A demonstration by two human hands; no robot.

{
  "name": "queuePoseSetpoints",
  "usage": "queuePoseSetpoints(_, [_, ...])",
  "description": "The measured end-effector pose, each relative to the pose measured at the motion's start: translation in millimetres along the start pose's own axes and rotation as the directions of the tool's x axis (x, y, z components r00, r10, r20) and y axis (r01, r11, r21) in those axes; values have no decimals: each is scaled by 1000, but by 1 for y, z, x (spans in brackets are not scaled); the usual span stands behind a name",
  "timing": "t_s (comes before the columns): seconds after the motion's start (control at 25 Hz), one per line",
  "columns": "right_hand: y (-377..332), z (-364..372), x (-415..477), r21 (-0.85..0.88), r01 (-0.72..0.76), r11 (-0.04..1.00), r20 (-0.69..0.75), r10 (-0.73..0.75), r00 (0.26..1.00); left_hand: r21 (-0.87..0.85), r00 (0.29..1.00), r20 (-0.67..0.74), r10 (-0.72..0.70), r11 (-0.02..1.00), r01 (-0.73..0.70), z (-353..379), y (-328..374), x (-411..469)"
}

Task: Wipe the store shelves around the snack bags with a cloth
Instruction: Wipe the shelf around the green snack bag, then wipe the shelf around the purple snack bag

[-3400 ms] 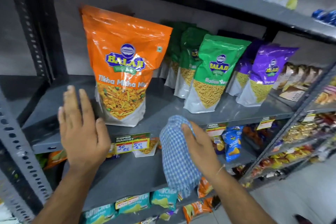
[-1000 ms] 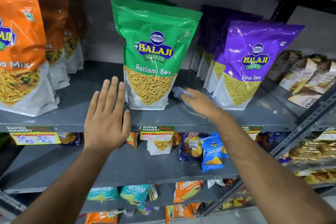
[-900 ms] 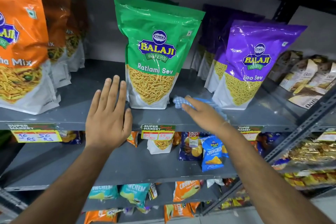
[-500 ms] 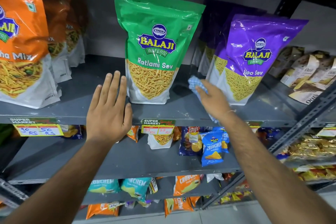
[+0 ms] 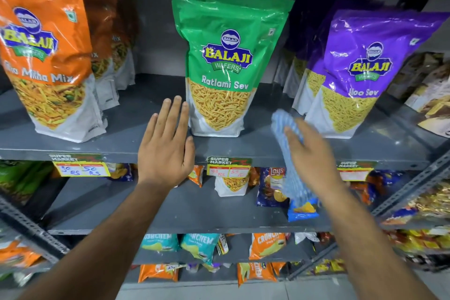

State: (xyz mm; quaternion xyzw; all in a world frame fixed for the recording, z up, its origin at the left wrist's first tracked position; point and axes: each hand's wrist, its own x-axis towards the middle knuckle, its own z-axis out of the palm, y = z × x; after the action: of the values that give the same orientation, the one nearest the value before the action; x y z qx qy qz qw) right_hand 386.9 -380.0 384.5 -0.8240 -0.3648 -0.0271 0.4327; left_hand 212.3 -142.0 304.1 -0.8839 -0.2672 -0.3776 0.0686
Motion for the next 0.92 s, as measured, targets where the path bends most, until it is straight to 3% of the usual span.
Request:
queuePoseSetpoints(0.08, [4,0,41,-145,4,989,-19,-7,1000,-3,1000,6,-3,1000,3,1,0,0])
queuePoseSetpoints(0.2, [6,29,55,-211,58,976,262,0,965,-22,1000,3,-1,1000,1,1,-2,-2])
queuePoseSetpoints(0.28, [-2,39,26,-274,102,956,285,-21,958,-31,1000,-17,-2,1000,2,2,-2,-2])
queuePoseSetpoints(0.48, [-21,31,-51,-147,274,950,346,-210,914,-94,997,-64,40,994,-46,2,-4,-2])
queuePoseSetpoints(0.64, [-27,1,-44,105,43,994,180,-61,982,-242,979,-201,-28,970,-22,-8,13,-5])
queuePoseSetpoints(0.76, [-9,-32,-24,162,-38,986,-38,44,998,-346,942,-305,139,905,-246,-11,68,-10])
queuePoseSetpoints(0.84, [7,-57,-17,207,-83,975,-105,107,989,-428,942,-263,210,850,-309,-10,116,-5])
queuePoseSetpoints(0.92, [20,-84,-15,265,-110,958,-153,154,976,-461,973,-120,198,857,-231,-7,159,6])
